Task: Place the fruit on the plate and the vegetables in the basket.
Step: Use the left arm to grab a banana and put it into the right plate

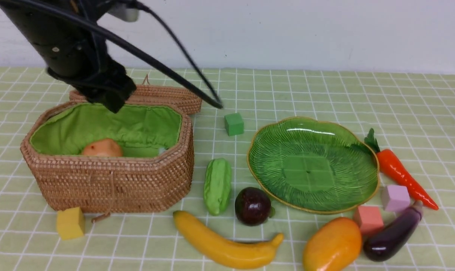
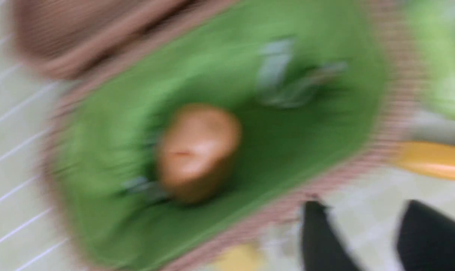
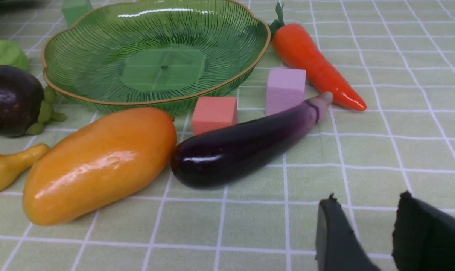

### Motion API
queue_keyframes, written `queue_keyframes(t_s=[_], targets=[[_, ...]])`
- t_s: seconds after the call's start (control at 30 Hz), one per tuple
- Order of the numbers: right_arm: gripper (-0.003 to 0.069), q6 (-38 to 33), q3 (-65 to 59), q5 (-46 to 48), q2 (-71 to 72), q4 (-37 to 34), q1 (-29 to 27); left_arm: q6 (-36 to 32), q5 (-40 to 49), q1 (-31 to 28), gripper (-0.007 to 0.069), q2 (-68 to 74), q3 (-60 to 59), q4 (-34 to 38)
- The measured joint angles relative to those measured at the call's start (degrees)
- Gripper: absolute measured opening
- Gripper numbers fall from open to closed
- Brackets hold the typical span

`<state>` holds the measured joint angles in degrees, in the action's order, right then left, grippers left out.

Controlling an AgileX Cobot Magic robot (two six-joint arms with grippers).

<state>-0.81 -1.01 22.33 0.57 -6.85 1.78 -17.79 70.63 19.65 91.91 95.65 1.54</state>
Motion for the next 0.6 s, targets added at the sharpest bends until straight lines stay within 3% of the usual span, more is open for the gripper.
queue_keyframes(t_s=[0.03,0.07,0.1,0.13,0.17,0.2,0.23,0.27,0.3,0.37,0.53,0.6], targets=[[0.024,0.0,0.0,0.0,0.0,0.0,0.0,-0.3,0.1,0.3,0.0162,-0.1,-0.2,0.9],[0.024,0.0,0.0,0.0,0.0,0.0,0.0,-2.9,0.1,3.1,0.0056,-1.0,-2.1,3.9],[0.024,0.0,0.0,0.0,0.0,0.0,0.0,-5.4,0.1,5.9,0.0001,-1.4,-4.2,5.8],[0.024,0.0,0.0,0.0,0.0,0.0,0.0,-5.8,0.1,6.4,-0.0005,-1.5,-4.6,6.4],[0.024,0.0,0.0,0.0,0.0,0.0,0.0,-10.5,0.0,12.1,-0.0013,-1.5,-8.9,8.3],[0.024,0.0,0.0,0.0,0.0,0.0,0.0,-10.5,-0.1,12.1,-0.0013,-1.5,-8.9,8.3],[0.024,0.0,0.0,0.0,0.0,0.0,0.0,-14.5,-0.2,17.2,-0.0013,-0.9,-12.6,8.4],[0.024,0.0,0.0,0.0,0.0,0.0,0.0,-15.1,-0.2,17.7,-0.0013,-0.8,-13.0,8.4],[0.024,0.0,0.0,0.0,0.0,-0.1,0.0,-19.8,-0.6,22.9,-0.0013,0.6,-16.6,7.7],[0.024,0.0,0.0,0.0,0.0,-0.1,0.0,-23.8,-2.4,26.8,-0.0012,2.4,-18.9,5.8],[0.024,0.0,0.0,0.0,0.0,-0.1,0.0,-25.2,-6.5,30.2,0.0097,7.6,-19.6,2.6],[0.024,0.0,0.0,0.0,0.0,-0.1,0.0,-24.1,-8.5,30.2,0.0204,9.4,-19.6,2.6]])
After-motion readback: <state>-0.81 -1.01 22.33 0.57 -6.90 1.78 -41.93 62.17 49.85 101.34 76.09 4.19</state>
